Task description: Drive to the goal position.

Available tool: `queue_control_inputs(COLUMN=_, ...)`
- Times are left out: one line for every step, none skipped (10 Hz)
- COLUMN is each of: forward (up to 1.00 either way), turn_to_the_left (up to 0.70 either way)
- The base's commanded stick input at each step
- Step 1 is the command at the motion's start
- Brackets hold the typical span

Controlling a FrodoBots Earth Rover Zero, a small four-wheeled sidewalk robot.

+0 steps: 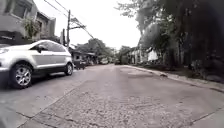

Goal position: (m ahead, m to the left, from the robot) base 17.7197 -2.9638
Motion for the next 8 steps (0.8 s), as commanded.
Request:
queue_control_inputs(forward=1.0, turn_to_the_left=0.0)
queue_control_inputs(forward=1.0, turn_to_the_left=0.0)
queue_control_inputs(forward=1.0, turn_to_the_left=0.0)
queue_control_inputs(forward=1.0, turn_to_the_left=0.0)
queue_control_inputs(forward=1.0, turn_to_the_left=0.0)
queue_control_inputs(forward=1.0, turn_to_the_left=0.0)
queue_control_inputs(forward=1.0, turn_to_the_left=0.0)
queue_control_inputs(forward=1.0, turn_to_the_left=0.0)
